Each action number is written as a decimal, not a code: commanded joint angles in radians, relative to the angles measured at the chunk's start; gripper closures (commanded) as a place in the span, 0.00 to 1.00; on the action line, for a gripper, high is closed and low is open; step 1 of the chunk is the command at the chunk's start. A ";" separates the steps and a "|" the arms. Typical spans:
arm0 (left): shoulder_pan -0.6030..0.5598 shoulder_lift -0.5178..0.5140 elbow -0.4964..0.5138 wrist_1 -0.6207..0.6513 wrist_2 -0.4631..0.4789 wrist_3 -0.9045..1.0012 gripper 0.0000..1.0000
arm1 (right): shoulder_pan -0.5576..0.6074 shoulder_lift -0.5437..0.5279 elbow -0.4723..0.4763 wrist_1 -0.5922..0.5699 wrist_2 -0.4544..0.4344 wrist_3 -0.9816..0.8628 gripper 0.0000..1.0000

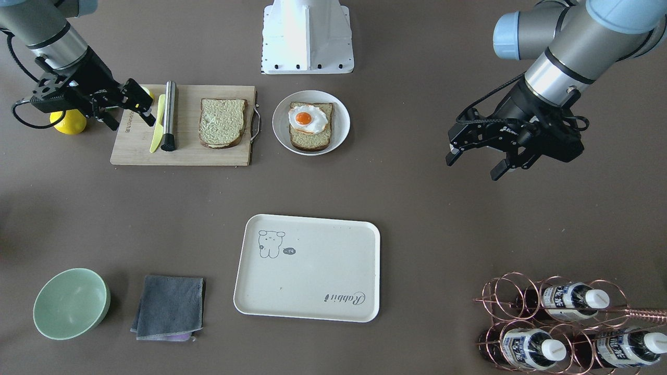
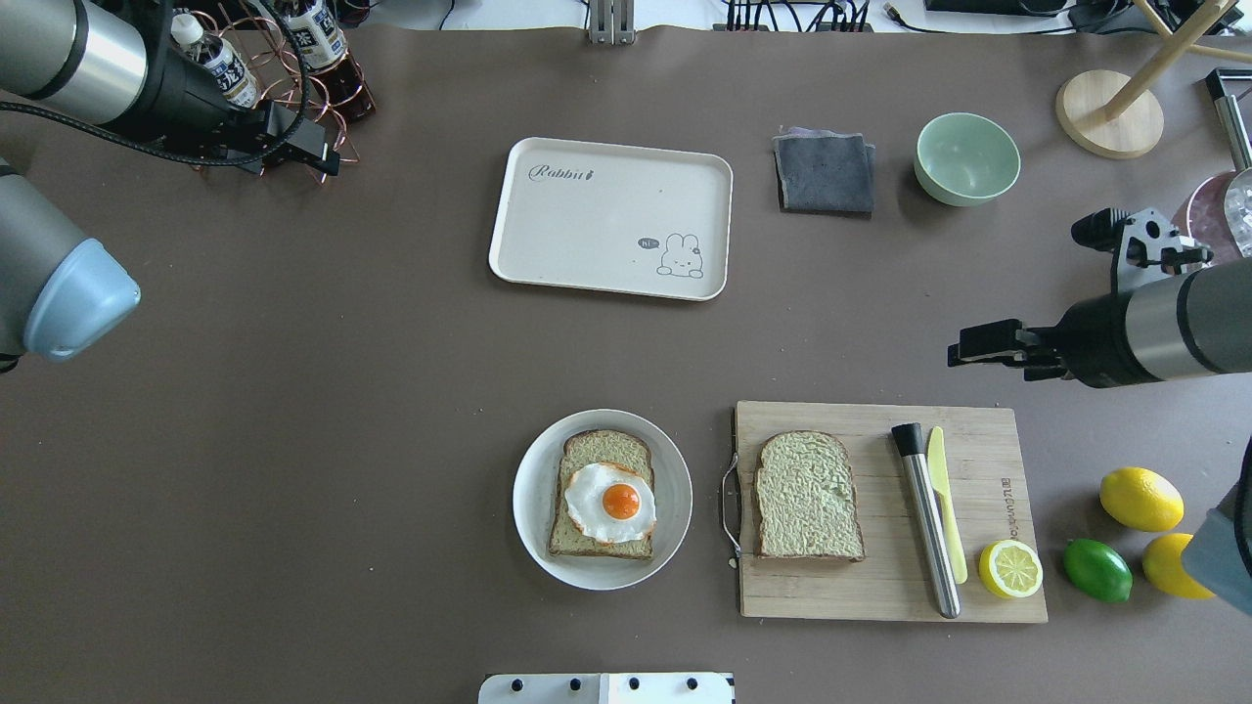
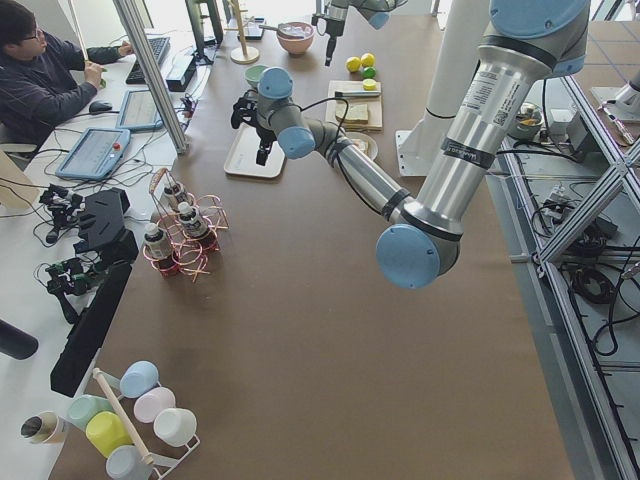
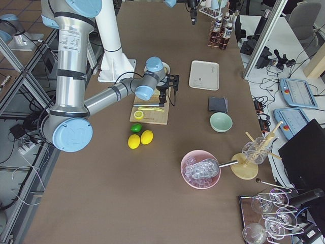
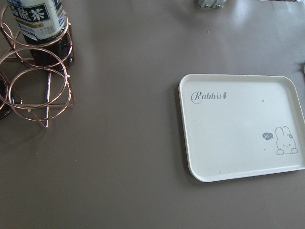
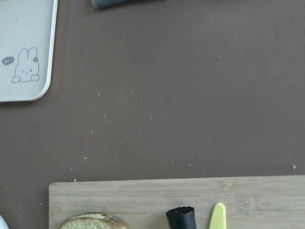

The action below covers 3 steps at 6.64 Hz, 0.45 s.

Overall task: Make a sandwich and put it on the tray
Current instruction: 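Move the right gripper down to the bread slice on the cutting board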

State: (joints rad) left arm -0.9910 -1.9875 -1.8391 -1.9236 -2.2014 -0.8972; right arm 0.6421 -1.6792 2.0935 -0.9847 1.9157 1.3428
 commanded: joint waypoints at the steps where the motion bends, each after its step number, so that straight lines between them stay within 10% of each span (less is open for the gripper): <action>1: 0.011 -0.005 -0.003 0.000 0.011 -0.006 0.00 | -0.252 -0.004 0.026 0.011 -0.241 0.165 0.00; 3: 0.011 -0.010 -0.003 0.000 0.012 -0.005 0.00 | -0.367 -0.007 0.034 0.005 -0.337 0.176 0.03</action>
State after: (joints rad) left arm -0.9813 -1.9957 -1.8417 -1.9236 -2.1898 -0.9024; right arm 0.3487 -1.6838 2.1271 -0.9764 1.6471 1.5060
